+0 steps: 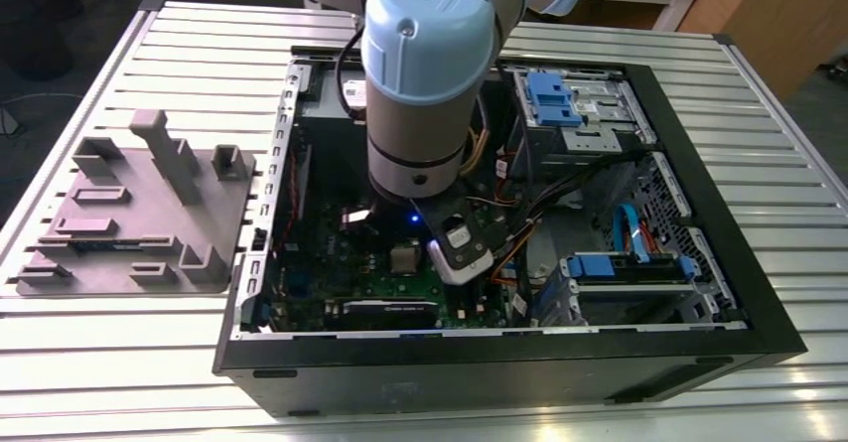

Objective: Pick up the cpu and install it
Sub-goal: 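Place the cpu into insertion slot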

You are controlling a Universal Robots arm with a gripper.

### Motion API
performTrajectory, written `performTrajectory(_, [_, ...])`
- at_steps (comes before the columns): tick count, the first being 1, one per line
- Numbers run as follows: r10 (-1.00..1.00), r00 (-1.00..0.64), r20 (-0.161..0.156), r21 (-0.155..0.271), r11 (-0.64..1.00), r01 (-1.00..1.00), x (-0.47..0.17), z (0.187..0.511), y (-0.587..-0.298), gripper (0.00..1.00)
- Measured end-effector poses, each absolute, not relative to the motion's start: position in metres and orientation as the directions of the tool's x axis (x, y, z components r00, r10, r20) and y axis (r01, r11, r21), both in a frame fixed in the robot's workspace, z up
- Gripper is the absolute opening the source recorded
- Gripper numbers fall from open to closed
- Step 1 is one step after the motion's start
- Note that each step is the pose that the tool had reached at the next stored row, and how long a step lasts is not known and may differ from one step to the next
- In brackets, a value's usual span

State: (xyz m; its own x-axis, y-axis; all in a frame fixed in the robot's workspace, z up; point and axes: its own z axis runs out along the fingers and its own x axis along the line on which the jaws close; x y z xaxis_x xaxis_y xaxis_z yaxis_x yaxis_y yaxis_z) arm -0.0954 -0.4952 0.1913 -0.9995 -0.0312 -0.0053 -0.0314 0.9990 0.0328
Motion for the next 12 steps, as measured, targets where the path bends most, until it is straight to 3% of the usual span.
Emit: performTrajectory(12, [-0.031, -1.000, -0.005, 0.033, 0.999, -0.031, -0.0957, 0.1896, -0.4954, 0.46])
